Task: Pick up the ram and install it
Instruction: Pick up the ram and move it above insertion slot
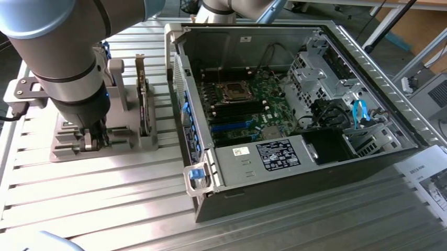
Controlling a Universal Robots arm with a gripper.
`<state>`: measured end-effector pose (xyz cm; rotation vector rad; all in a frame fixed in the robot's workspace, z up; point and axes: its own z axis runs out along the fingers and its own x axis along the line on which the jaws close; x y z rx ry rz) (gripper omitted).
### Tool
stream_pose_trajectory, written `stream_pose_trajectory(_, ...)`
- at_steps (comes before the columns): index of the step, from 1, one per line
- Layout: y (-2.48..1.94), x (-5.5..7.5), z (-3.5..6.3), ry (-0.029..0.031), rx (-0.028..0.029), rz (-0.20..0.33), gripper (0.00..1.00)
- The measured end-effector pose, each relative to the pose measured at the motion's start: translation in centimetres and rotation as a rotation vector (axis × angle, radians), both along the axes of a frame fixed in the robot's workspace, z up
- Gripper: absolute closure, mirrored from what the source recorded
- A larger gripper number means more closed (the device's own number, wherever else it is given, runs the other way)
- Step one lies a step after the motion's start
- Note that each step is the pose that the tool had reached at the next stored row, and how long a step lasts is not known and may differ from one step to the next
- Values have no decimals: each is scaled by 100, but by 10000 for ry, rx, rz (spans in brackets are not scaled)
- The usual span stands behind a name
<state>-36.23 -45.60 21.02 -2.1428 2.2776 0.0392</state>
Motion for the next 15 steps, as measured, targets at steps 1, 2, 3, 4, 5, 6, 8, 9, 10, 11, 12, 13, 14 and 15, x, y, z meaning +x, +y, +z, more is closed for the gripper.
stream_pose_trajectory(1,0,0,6,0,0,0,88)
stream_pose_trajectory(2,0,0,18,1,-1,0,88)
stream_pose_trajectory(3,0,0,27,0,0,0,88)
stream_pose_trajectory(4,0,0,38,0,1,0,88)
stream_pose_trajectory(5,0,0,52,1,0,-1,88)
stream_pose_trajectory(6,0,0,66,0,1,-1,88)
stream_pose_trajectory(8,0,0,97,1,0,0,88)
stream_pose_trajectory(9,0,0,113,0,0,0,88)
stream_pose_trajectory(10,0,0,128,1,1,0,88)
stream_pose_trajectory(11,0,0,142,1,0,0,88)
stream_pose_trajectory(12,0,0,159,1,1,0,88)
stream_pose_trajectory(13,0,0,173,0,1,0,88)
stream_pose_trajectory(14,0,0,189,0,1,0,88)
stream_pose_trajectory(15,0,0,206,0,1,0,88)
